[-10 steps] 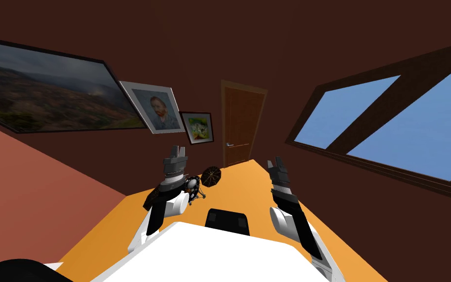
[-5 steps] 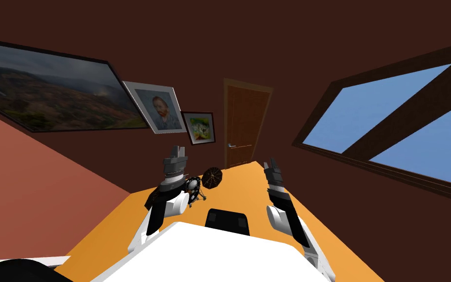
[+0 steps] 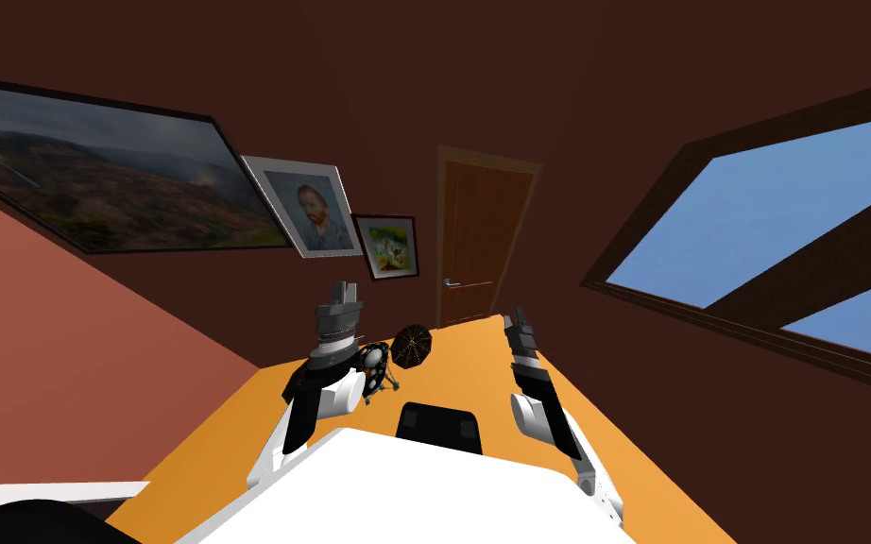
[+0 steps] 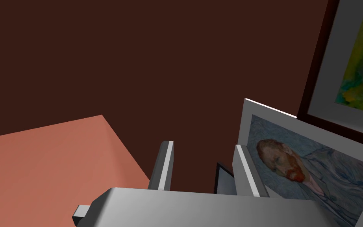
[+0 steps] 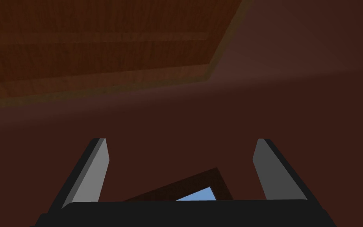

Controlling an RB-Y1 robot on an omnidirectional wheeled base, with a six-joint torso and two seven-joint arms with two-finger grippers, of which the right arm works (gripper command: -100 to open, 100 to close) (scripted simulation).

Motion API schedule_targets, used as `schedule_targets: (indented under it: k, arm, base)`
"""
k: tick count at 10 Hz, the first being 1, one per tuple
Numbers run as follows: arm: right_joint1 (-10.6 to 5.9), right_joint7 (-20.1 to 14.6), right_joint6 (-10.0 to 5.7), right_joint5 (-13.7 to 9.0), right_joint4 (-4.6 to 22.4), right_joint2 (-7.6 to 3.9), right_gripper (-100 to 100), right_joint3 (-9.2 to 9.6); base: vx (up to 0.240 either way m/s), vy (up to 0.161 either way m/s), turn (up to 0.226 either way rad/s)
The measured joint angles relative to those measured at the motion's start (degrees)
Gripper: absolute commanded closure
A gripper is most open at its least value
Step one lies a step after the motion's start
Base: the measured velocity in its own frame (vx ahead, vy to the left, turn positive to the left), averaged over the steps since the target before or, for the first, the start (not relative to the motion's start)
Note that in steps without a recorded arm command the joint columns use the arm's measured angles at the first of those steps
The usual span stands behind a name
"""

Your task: Pull the door open

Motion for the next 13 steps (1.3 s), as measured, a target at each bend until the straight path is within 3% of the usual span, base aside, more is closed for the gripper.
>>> schedule_targets:
  k: [4, 6, 13]
  arm:
    - [-1.94, -0.74, -1.99, -0.39, 5.84, -0.81, -100, 0.36]
    - [-3.72, -1.43, -3.35, -0.78, 9.69, -1.6, -100, 0.41]
    - [-7.6, -2.83, -6.09, -1.5, 20.0, -2.93, -100, 0.99]
  base:
    - [0.067, 0.002, 0.083]
    - [0.084, 0.002, 0.078]
    - [0.064, -0.001, 0.076]
